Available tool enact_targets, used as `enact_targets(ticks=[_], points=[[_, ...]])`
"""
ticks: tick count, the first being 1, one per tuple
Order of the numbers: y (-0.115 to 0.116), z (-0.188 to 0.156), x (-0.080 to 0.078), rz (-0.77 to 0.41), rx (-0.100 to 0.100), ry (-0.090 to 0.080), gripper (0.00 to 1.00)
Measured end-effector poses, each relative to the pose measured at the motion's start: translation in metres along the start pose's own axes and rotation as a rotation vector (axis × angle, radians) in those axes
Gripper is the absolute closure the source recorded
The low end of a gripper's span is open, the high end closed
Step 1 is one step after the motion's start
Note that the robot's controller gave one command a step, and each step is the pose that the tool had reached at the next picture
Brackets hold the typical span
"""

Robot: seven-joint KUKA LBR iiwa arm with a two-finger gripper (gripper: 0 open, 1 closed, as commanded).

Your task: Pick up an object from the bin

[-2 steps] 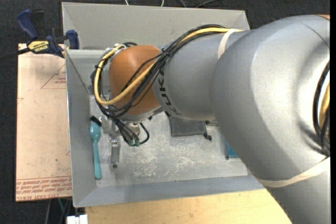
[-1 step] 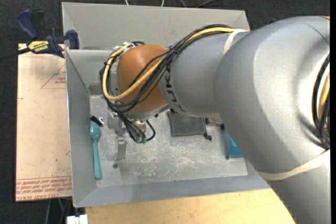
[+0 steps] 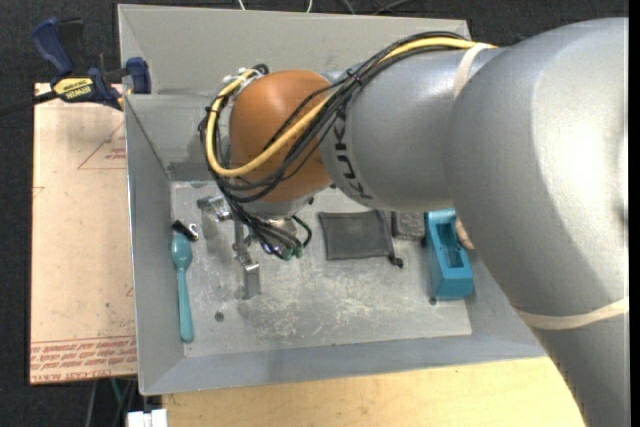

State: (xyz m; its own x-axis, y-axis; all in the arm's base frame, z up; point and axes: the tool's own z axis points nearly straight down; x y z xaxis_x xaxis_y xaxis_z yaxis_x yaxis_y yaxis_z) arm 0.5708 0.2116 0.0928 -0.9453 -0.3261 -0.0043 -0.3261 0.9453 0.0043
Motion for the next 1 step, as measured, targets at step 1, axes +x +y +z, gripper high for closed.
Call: enact_targets(ticks=[1], points=[[-0.0052,-0.0469,0.0009,-0.038,-0.001,-0.001,0.0]])
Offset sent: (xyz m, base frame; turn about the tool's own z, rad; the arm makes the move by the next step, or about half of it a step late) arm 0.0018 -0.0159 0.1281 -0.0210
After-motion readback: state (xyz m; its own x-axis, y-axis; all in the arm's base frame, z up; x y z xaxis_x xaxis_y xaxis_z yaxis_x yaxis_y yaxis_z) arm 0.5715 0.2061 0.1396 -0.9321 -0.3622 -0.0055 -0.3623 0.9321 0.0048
